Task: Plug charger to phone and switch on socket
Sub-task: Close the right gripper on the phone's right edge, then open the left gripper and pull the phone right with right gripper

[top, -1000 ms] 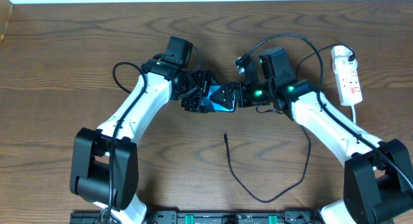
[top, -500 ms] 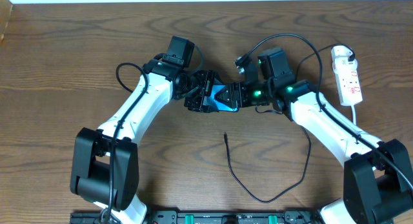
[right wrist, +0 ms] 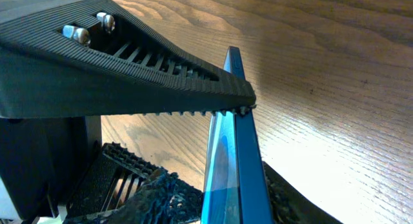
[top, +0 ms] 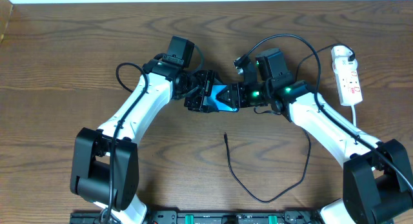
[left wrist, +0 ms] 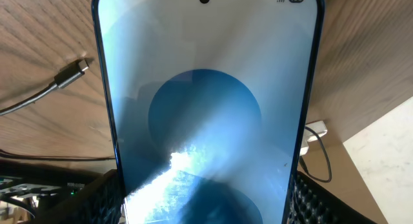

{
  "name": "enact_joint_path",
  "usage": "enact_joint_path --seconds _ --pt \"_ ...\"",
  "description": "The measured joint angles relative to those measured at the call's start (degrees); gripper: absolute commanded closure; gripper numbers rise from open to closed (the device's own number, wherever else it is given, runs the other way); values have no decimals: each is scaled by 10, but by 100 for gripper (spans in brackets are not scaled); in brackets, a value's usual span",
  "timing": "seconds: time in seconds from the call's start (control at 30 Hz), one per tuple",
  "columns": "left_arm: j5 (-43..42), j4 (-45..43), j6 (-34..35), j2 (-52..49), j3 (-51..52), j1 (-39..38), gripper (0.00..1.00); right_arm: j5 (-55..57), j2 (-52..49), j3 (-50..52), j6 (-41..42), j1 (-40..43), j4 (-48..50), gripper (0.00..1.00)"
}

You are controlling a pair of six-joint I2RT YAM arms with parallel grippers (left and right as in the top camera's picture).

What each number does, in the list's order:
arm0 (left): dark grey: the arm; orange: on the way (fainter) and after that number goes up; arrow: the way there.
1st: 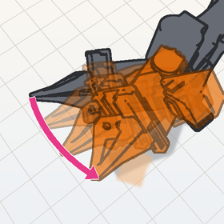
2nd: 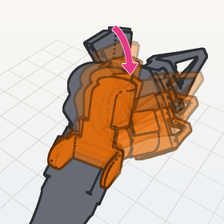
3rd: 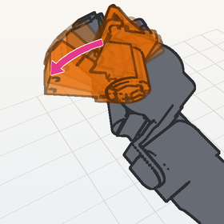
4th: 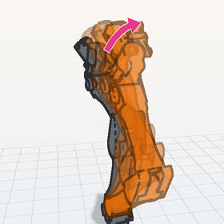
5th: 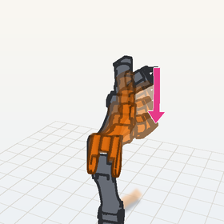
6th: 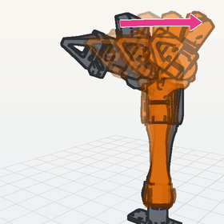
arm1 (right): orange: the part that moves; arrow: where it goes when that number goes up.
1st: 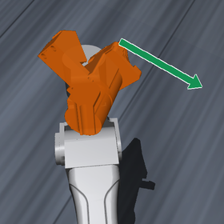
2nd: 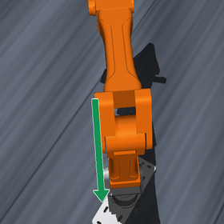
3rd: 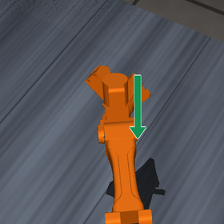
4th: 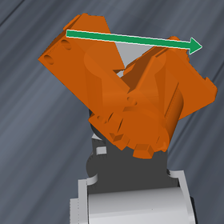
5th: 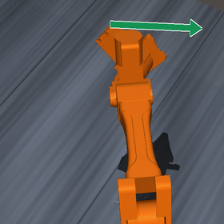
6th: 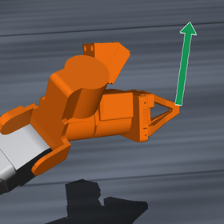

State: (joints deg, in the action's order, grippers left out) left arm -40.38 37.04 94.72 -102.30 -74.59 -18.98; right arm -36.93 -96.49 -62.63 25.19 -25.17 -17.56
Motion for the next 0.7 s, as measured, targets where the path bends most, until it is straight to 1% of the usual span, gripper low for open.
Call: enact_joint_path --seconds 0.13,0.3,0.37,0.43,0.47,0.5,0.53,0.7 --pt "0 0 0 0 0 0 93 5 0 0 0 -3 0 70" --pt "0 0 0 0 0 0 93 8 0 0 0 -11 0 70" --pt "0 0 0 0 0 0 93 8 0 0 0 -11 0 72" --pt "0 0 0 0 0 0 93 8 0 0 0 -11 0 78" --pt "0 0 0 0 0 0 93 9 0 0 1 -11 0 85" --pt "0 0 0 0 0 0 93 11 0 0 1 -11 0 90" --pt "0 0 0 0 0 0 93 21 0 0 9 -11 -4 99" --pt "-1 -3 3 6 -1 0 93 23 -5 1 4 -16 -7 99"
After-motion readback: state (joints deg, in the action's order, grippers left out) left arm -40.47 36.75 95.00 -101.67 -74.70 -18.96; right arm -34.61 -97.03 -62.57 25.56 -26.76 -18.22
